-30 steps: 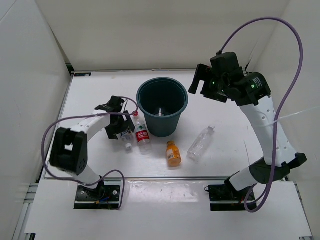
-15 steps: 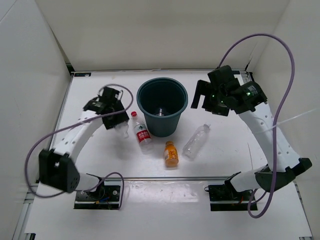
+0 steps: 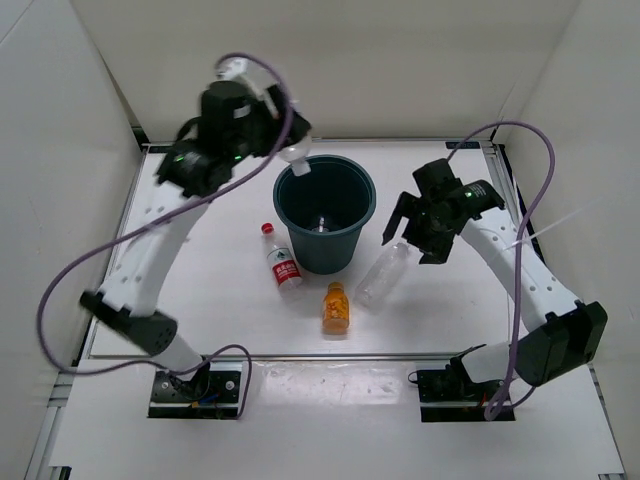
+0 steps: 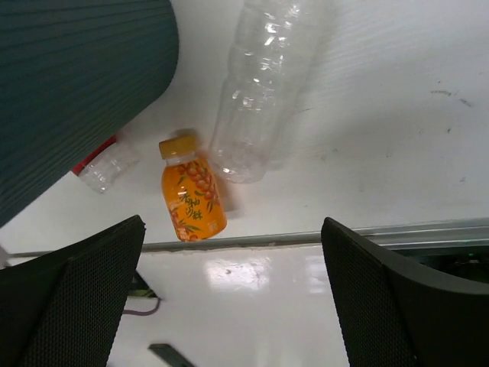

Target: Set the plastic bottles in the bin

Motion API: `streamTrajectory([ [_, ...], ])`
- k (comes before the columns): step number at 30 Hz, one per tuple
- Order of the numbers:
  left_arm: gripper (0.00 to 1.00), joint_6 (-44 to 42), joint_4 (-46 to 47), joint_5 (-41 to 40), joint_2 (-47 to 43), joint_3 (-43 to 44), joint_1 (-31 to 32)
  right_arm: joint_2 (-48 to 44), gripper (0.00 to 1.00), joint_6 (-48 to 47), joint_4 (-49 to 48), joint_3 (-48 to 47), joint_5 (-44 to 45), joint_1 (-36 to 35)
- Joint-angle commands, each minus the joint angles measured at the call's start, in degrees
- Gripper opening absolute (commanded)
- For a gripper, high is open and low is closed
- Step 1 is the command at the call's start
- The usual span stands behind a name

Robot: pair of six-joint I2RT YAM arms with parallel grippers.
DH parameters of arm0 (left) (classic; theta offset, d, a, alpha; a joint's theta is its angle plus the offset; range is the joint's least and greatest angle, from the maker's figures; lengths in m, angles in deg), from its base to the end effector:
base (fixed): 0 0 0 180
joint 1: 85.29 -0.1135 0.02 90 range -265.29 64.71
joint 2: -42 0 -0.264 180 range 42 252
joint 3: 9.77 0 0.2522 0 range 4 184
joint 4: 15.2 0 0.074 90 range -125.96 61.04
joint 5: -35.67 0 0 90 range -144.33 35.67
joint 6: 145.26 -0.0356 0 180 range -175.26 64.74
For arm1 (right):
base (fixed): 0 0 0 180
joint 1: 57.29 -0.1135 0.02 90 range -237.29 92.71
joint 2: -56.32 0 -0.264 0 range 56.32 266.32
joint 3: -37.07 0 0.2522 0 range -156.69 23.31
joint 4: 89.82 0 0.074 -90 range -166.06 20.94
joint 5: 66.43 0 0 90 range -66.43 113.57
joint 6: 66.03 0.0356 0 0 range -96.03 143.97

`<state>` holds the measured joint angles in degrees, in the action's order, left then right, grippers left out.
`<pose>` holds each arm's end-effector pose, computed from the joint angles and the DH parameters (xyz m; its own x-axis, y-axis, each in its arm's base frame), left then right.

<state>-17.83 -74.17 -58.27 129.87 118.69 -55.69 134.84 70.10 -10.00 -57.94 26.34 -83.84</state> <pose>0.2670 -0.1488 0.5069 -0.4828 -0.4231 -0.7668 0.1797 0.8091 -0.5596 0.2320 0.1140 0.3459 -0.8619 0.3743 -0.3422 0.2803 0.9139 0.2937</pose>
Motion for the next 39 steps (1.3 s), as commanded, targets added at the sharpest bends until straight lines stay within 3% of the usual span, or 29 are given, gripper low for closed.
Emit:
streamTrajectory([
  [1,0.81,-3.0,-4.4,1.9,8.2,1.8,3.5,-1.6,1.0,1.4,-5.0,3.7,-7.8,5.3],
  [5,1.0,-4.0,-5.1,-1.3,8.4,1.2,5.7,-1.6,1.0,1.4,-7.7,6.5,-12.2,9.3],
  [10,1.0,-4.0,-7.3,-10.2,3.3,3.4,6.4,1.5,1.0,-0.2,-9.4,7.8,-14.6,10.1],
  [12,1.0,-4.6,-3.6,-12.0,-2.3,2.0,6.4,2.1,1.0,-0.2,-10.5,10.6,-15.4,10.1],
  [17,1.0,-4.6,-0.9,-17.4,-15.0,-14.3,5.3,7.9,1.0,1.1,-17.5,13.9,-18.4,10.1],
  [26,1.0,5.7,-13.1,-17.9,-29.7,-35.8,2.4,26.4,1.0,3.4,-20.4,7.1,-20.1,7.9],
  [29,1.0,8.0,-12.4,-19.2,-33.7,-42.0,1.2,29.5,0.88,2.2,-21.0,7.1,-20.6,8.5],
  [30,1.0,9.0,-12.4,-19.9,-34.3,-43.0,1.2,29.5,0.71,1.7,-21.0,7.7,-20.6,8.5],
  [34,1.0,11.8,-11.7,-21.7,-36.8,-48.3,0.7,28.2,0.49,0.5,-21.0,11.6,-20.6,9.8],
  [39,1.0,14.6,-7.4,-22.3,-38.6,-54.9,0.2,14.8,0.28,-1.0,-16.3,16.6,-20.1,9.8],
])
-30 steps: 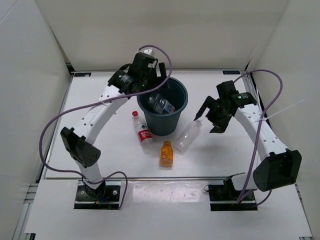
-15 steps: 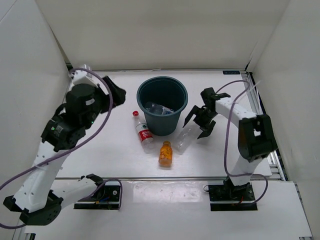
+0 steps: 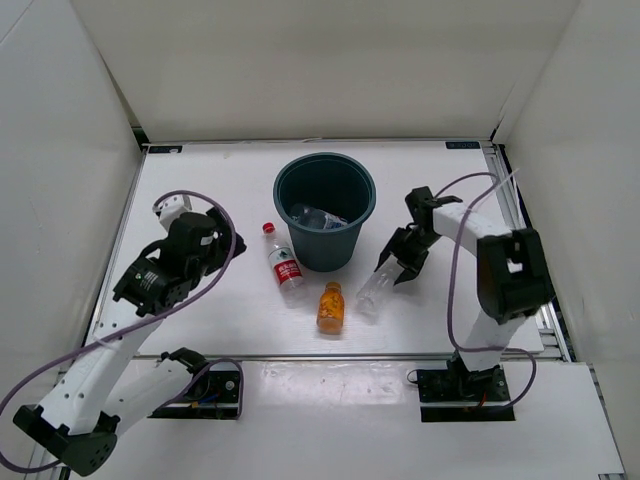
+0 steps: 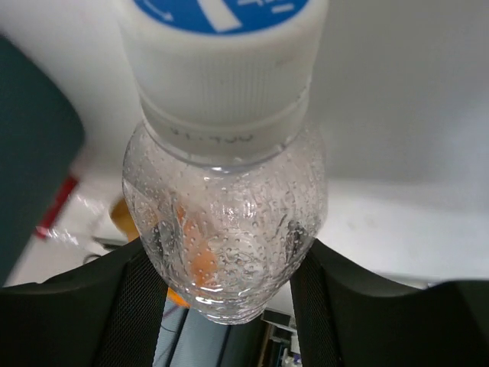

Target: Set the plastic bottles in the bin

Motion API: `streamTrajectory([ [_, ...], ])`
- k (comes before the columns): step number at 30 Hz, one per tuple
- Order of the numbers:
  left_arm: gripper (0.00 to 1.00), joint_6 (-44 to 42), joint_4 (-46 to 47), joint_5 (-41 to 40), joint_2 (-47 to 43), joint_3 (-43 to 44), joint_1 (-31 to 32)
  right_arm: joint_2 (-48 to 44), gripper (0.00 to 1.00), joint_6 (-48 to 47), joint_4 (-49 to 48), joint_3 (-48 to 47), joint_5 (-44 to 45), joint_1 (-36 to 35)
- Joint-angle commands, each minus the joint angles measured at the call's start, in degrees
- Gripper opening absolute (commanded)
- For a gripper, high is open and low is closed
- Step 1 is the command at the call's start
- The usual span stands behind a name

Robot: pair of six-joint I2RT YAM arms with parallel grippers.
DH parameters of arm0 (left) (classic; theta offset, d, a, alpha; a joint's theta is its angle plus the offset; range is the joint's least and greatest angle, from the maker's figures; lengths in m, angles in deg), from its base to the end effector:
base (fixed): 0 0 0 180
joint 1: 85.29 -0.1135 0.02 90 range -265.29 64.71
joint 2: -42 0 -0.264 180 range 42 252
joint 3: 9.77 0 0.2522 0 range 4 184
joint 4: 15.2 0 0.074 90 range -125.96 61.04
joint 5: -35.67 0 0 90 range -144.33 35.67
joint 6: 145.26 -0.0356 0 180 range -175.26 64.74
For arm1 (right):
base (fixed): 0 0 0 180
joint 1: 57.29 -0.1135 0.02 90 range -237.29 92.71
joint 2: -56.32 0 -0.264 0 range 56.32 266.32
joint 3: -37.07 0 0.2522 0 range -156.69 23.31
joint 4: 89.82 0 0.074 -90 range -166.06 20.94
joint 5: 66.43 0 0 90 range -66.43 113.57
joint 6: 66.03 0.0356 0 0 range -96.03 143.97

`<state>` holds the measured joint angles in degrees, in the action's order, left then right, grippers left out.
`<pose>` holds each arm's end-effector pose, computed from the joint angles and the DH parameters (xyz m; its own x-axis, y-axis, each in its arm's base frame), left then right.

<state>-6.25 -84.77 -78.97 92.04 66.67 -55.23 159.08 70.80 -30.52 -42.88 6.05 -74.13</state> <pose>0.1406 -0.0643 0.3552 -0.5334 -0.4840 -0.6937 -0.3209 0.8746 -0.3634 0.3085 0.1046 0.1663 -0.8790 0.4606 0.1236 0.4754 0.8255 0.3041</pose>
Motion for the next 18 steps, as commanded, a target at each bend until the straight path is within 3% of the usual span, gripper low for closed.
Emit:
streamTrajectory([
  [1,1.0,3.9,3.9,-2.2,-0.7,-4.0,-0.8,-12.1,0.25,-1.7,7.3,1.5,0.8,0.1],
  [3,1.0,6.7,5.2,-2.3,0.0,-7.6,-0.8,-20.1,0.21,0.4,10.3,1.0,0.8,0.1],
  [6,1.0,8.5,5.9,-1.5,2.8,-9.6,-1.8,-28.2,0.16,2.9,15.2,-8.0,2.9,0.1],
  [9,1.0,7.9,8.3,0.1,5.8,-10.8,-2.4,-30.1,0.12,4.1,15.9,-23.2,8.9,-1.5],
  [13,1.0,5.6,12.7,2.1,8.1,-13.2,-2.9,-20.2,0.07,-3.3,15.9,-46.0,18.2,-6.1],
  [14,1.0,5.0,14.0,3.3,8.9,-14.2,-2.9,-13.9,0.03,-6.7,18.2,-50.7,19.9,-7.0],
  [16,1.0,4.3,15.9,4.8,10.5,-15.7,-3.6,-5.1,0.03,-9.8,19.8,-64.1,23.5,-9.9],
  [18,1.0,3.7,17.1,6.8,12.1,-16.4,-4.8,-1.1,0.08,-13.7,19.3,-69.6,29.9,-12.9],
])
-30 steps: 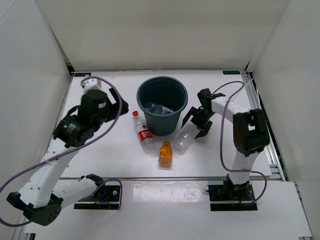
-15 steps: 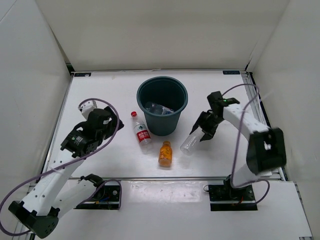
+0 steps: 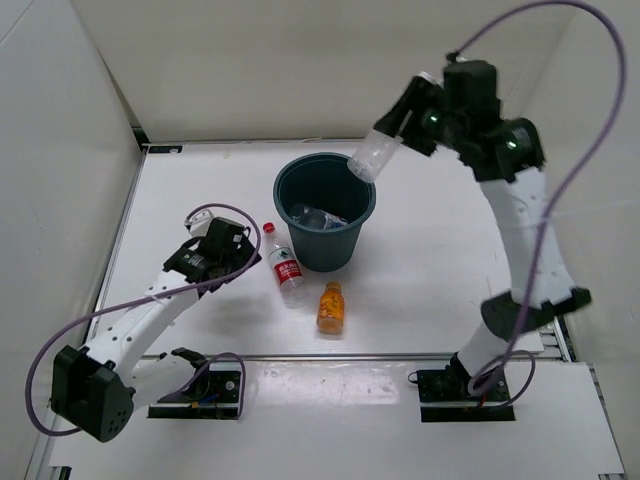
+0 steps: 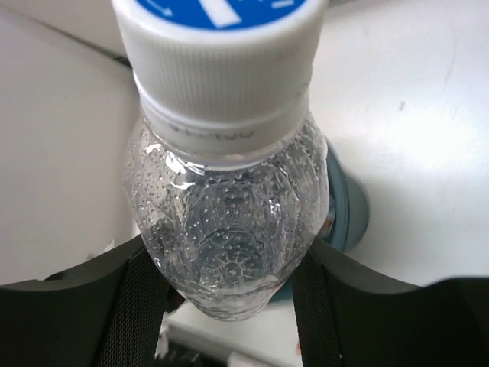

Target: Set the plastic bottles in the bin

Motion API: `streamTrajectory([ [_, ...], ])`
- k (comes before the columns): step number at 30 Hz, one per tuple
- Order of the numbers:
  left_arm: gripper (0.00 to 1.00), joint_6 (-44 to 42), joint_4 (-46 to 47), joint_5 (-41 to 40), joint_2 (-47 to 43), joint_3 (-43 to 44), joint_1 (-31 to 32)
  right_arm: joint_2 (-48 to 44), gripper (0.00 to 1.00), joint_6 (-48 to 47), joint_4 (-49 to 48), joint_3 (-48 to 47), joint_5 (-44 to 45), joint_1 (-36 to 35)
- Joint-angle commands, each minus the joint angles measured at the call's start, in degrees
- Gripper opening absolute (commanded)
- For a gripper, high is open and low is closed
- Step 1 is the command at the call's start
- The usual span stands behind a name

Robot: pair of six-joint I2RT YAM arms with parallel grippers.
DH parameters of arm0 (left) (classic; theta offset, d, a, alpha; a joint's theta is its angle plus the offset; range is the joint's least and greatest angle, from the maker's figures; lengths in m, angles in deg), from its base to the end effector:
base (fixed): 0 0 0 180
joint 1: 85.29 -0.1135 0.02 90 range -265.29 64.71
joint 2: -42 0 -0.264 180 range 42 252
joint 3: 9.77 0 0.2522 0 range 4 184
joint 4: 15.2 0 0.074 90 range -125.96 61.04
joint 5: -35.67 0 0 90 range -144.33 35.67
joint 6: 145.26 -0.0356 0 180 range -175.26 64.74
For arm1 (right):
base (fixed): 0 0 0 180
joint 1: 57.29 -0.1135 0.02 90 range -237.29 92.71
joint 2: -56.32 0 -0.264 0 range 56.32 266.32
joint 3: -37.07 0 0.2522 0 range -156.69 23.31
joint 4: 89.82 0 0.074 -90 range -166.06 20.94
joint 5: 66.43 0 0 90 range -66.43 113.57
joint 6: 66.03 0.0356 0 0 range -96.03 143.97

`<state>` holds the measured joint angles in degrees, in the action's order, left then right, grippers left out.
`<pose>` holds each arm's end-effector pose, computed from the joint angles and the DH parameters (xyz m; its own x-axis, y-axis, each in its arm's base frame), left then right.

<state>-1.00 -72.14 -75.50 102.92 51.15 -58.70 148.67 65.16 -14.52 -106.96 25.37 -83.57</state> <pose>0.1867 -0.0791 0.2544 -0.6336 -0.5293 -0.5643 -0.4674 0.8431 -0.2660 0.2584 0.1263 0.5312 -0.5448 0.4651 -0.6978 -0.0770 0.8008 0.5939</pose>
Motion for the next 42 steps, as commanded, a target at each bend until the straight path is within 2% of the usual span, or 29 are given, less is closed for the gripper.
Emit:
streamTrajectory([
  [1,1.0,-2.1,4.5,3.9,3.2,-0.9,-1.4,11.2,0.13,-9.3,2.2,-6.6,12.2,-4.4],
  [3,1.0,-3.3,5.0,5.8,5.2,0.6,-1.9,11.3,0.3,-11.0,-1.9,-3.9,14.3,-6.3],
  [4,1.0,-3.9,5.0,6.5,7.2,1.1,-1.9,11.3,0.46,-13.0,-3.3,-1.7,14.9,-6.9],
  [5,1.0,-5.0,5.6,6.5,8.1,1.6,-1.9,11.3,0.83,-14.1,-3.0,0.5,14.9,-7.5],
  [6,1.0,-5.6,5.6,7.3,9.0,2.2,-1.9,11.3,1.0,-14.1,-1.3,0.6,14.4,-8.1],
  [9,1.0,-7.1,6.1,8.8,11.9,4.9,-1.9,8.4,1.0,-11.1,4.2,2.3,16.4,-8.1],
  [12,1.0,-7.1,7.3,9.4,13.3,6.8,-1.9,-2.7,1.0,-10.4,2.0,12.1,17.0,-8.1],
  [14,1.0,-7.1,8.6,10.6,14.8,6.8,-2.4,-6.9,1.0,-10.4,0.2,19.8,16.0,-8.1],
  [16,1.0,-8.7,11.0,11.2,15.5,6.8,-2.4,-10.4,1.0,-11.0,0.2,22.5,15.2,-8.1],
  [22,1.0,-10.7,18.5,18.2,20.9,6.3,-3.0,-12.2,1.0,-8.3,5.9,23.9,12.8,-8.1],
  [26,1.0,-12.9,25.7,22.2,23.3,4.7,-3.0,-16.0,1.0,-6.4,5.9,27.3,12.3,-8.1],
  [32,1.0,-14.1,30.4,25.9,27.9,3.4,-3.0,-19.6,1.0,-5.7,8.6,30.5,12.3,-8.1],
  [36,1.0,-11.4,31.0,27.6,30.5,0.6,-3.6,-20.7,1.0,-5.7,11.4,30.5,14.7,-8.1],
  [39,0.94,-8.3,31.0,28.2,30.3,-2.4,-5.4,-21.3,1.0,-5.7,11.4,31.1,15.9,-8.1],
  [42,0.79,-8.4,31.0,28.7,27.5,-6.0,-7.0,-21.3,1.0,-5.7,11.4,32.5,16.0,-8.1],
])
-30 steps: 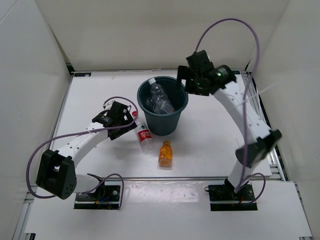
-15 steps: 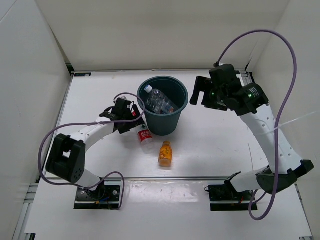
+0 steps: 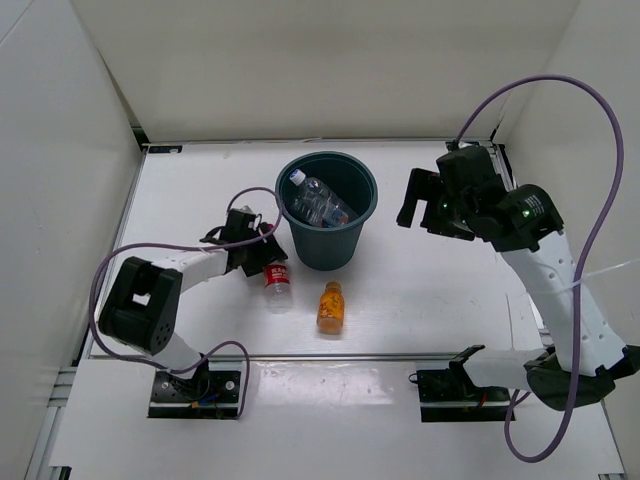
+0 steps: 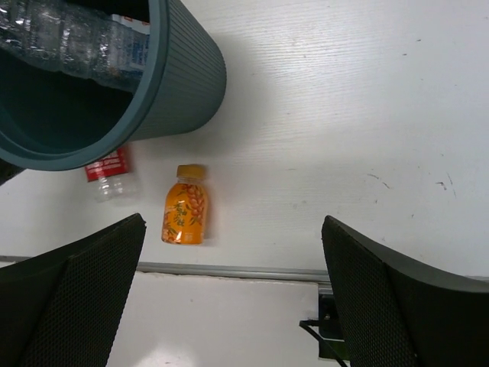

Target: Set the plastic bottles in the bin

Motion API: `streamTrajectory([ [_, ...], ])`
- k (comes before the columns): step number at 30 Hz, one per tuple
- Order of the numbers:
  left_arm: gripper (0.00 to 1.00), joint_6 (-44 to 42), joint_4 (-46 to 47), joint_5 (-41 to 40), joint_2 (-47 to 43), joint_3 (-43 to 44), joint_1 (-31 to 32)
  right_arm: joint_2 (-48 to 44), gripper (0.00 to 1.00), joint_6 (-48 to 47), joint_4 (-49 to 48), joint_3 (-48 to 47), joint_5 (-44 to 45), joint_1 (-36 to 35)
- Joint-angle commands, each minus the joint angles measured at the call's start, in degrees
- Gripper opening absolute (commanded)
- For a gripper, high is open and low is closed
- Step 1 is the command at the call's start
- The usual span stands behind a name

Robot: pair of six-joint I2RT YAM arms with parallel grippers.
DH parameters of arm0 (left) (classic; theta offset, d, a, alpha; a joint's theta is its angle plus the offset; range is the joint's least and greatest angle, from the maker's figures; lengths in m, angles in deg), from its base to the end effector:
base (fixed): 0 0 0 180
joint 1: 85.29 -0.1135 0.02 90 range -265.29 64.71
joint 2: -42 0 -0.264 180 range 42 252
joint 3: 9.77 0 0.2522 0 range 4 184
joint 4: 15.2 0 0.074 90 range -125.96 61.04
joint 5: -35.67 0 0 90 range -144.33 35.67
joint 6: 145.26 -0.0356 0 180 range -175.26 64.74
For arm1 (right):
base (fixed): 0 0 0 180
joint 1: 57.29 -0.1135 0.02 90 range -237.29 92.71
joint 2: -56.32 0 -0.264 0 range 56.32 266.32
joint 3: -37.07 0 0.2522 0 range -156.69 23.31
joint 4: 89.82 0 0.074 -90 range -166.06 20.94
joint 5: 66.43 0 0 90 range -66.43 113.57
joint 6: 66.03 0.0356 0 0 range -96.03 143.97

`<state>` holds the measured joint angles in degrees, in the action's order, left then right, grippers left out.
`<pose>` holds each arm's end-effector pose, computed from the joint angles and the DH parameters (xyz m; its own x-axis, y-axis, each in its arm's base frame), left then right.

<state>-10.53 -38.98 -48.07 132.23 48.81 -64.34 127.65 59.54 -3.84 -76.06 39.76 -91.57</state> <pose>0.2767 -0.1101 0.1551 -0.8371 -0.4286 -0.3399 -0.2476 0.8510 -0.4631 0.1717 0.1051 0.4563 -0.6869 0.2078 -0.6964 0.0294 0.9654 0.2591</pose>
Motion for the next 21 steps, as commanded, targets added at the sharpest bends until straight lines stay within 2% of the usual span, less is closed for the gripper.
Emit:
streamTrajectory([
  [1,0.72,1.1,-2.2,1.3,-3.0,-5.3,-2.0,-0.2,1.0,-0.1,-0.1,2.2,1.6,-0.1],
  [2,0.63,1.1,-2.2,1.3,-6.1,-6.2,-2.0,-0.2,1.0,-0.1,-0.1,2.7,1.6,-0.1],
  [6,0.61,2.6,-8.7,-1.4,-16.4,-6.3,-3.1,0.3,1.0,1.0,-2.1,4.2,0.4,-0.1],
  [9,0.54,3.3,-13.7,-4.8,-26.0,-0.4,-3.6,0.8,1.0,1.5,-3.7,5.3,-0.1,-0.1],
  [10,0.5,3.3,-13.7,-8.2,-28.3,3.2,-3.6,0.8,1.0,1.5,-3.7,6.2,-0.1,-0.1],
  [12,0.49,4.0,-13.7,-12.4,-32.4,7.5,-3.1,0.8,1.0,1.5,-5.1,7.3,-0.6,-0.1],
  [16,0.47,-2.0,-14.4,-17.6,-28.5,24.0,-1.8,1.9,1.0,1.5,-6.5,7.9,-1.7,-0.1],
  [17,0.47,-3.1,-14.4,-18.6,-26.9,30.7,-0.9,1.9,1.0,1.5,-6.5,8.5,-1.7,-0.1],
  [21,0.47,-8.9,-14.4,-20.8,-13.8,45.1,3.6,2.4,1.0,2.0,-7.1,9.1,-1.7,-0.1],
])
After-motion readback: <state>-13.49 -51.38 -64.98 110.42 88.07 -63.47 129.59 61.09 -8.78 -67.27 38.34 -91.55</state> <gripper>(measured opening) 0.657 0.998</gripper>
